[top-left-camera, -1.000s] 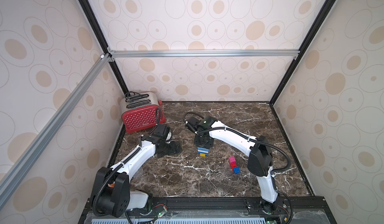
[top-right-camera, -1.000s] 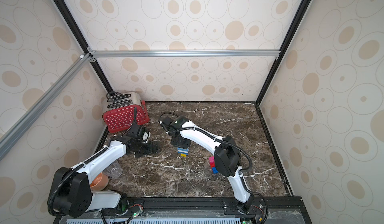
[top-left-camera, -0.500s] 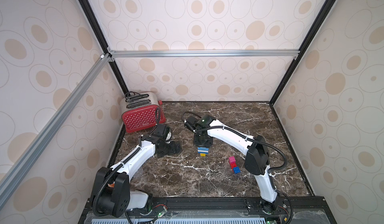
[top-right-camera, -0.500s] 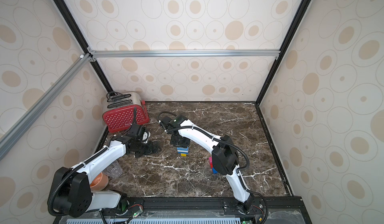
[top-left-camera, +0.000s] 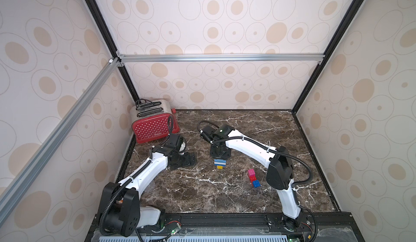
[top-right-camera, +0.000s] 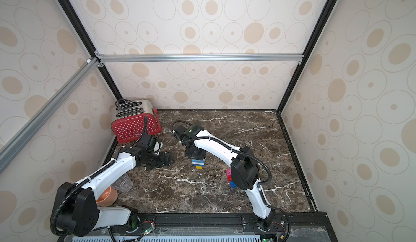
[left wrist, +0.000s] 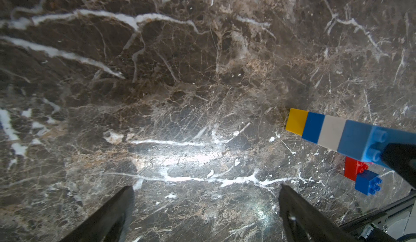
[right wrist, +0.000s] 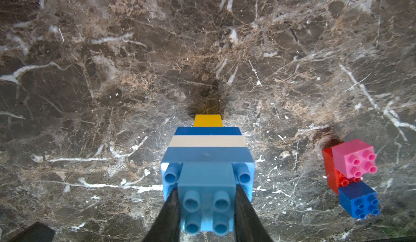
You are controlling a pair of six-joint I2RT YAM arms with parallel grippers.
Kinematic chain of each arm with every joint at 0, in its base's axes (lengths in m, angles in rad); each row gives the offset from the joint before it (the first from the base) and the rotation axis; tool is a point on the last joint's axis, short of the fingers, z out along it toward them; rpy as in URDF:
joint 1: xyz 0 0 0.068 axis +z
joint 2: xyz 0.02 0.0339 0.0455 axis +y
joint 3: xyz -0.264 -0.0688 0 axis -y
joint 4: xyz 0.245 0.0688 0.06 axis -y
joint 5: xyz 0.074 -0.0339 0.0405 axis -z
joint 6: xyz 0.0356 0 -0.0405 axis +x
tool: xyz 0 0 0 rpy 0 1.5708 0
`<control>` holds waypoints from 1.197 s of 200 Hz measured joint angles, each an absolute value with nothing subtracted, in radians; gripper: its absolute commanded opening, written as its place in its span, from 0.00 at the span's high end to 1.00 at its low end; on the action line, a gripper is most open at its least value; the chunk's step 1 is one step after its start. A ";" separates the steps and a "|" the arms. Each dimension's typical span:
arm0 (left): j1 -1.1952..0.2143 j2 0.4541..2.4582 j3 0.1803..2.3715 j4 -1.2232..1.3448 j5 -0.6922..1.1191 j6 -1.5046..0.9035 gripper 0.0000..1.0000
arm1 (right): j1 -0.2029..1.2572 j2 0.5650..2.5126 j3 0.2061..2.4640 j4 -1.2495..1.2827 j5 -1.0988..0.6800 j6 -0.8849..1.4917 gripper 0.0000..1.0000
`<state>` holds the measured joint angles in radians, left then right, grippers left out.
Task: Assemble a carrot with lego
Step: Assemble the lego brick with the lego brick.
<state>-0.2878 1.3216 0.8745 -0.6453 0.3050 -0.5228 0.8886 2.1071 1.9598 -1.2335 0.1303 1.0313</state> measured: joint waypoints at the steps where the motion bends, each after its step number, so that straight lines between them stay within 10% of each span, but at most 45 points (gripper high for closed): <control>1: -0.288 1.322 0.875 -0.645 0.305 -0.523 0.01 | 0.889 2.107 1.959 -1.234 0.131 1.031 0.76; 239: -0.288 1.298 0.875 -0.662 0.290 -0.530 0.01 | 0.891 2.101 1.961 -1.229 0.139 1.032 0.51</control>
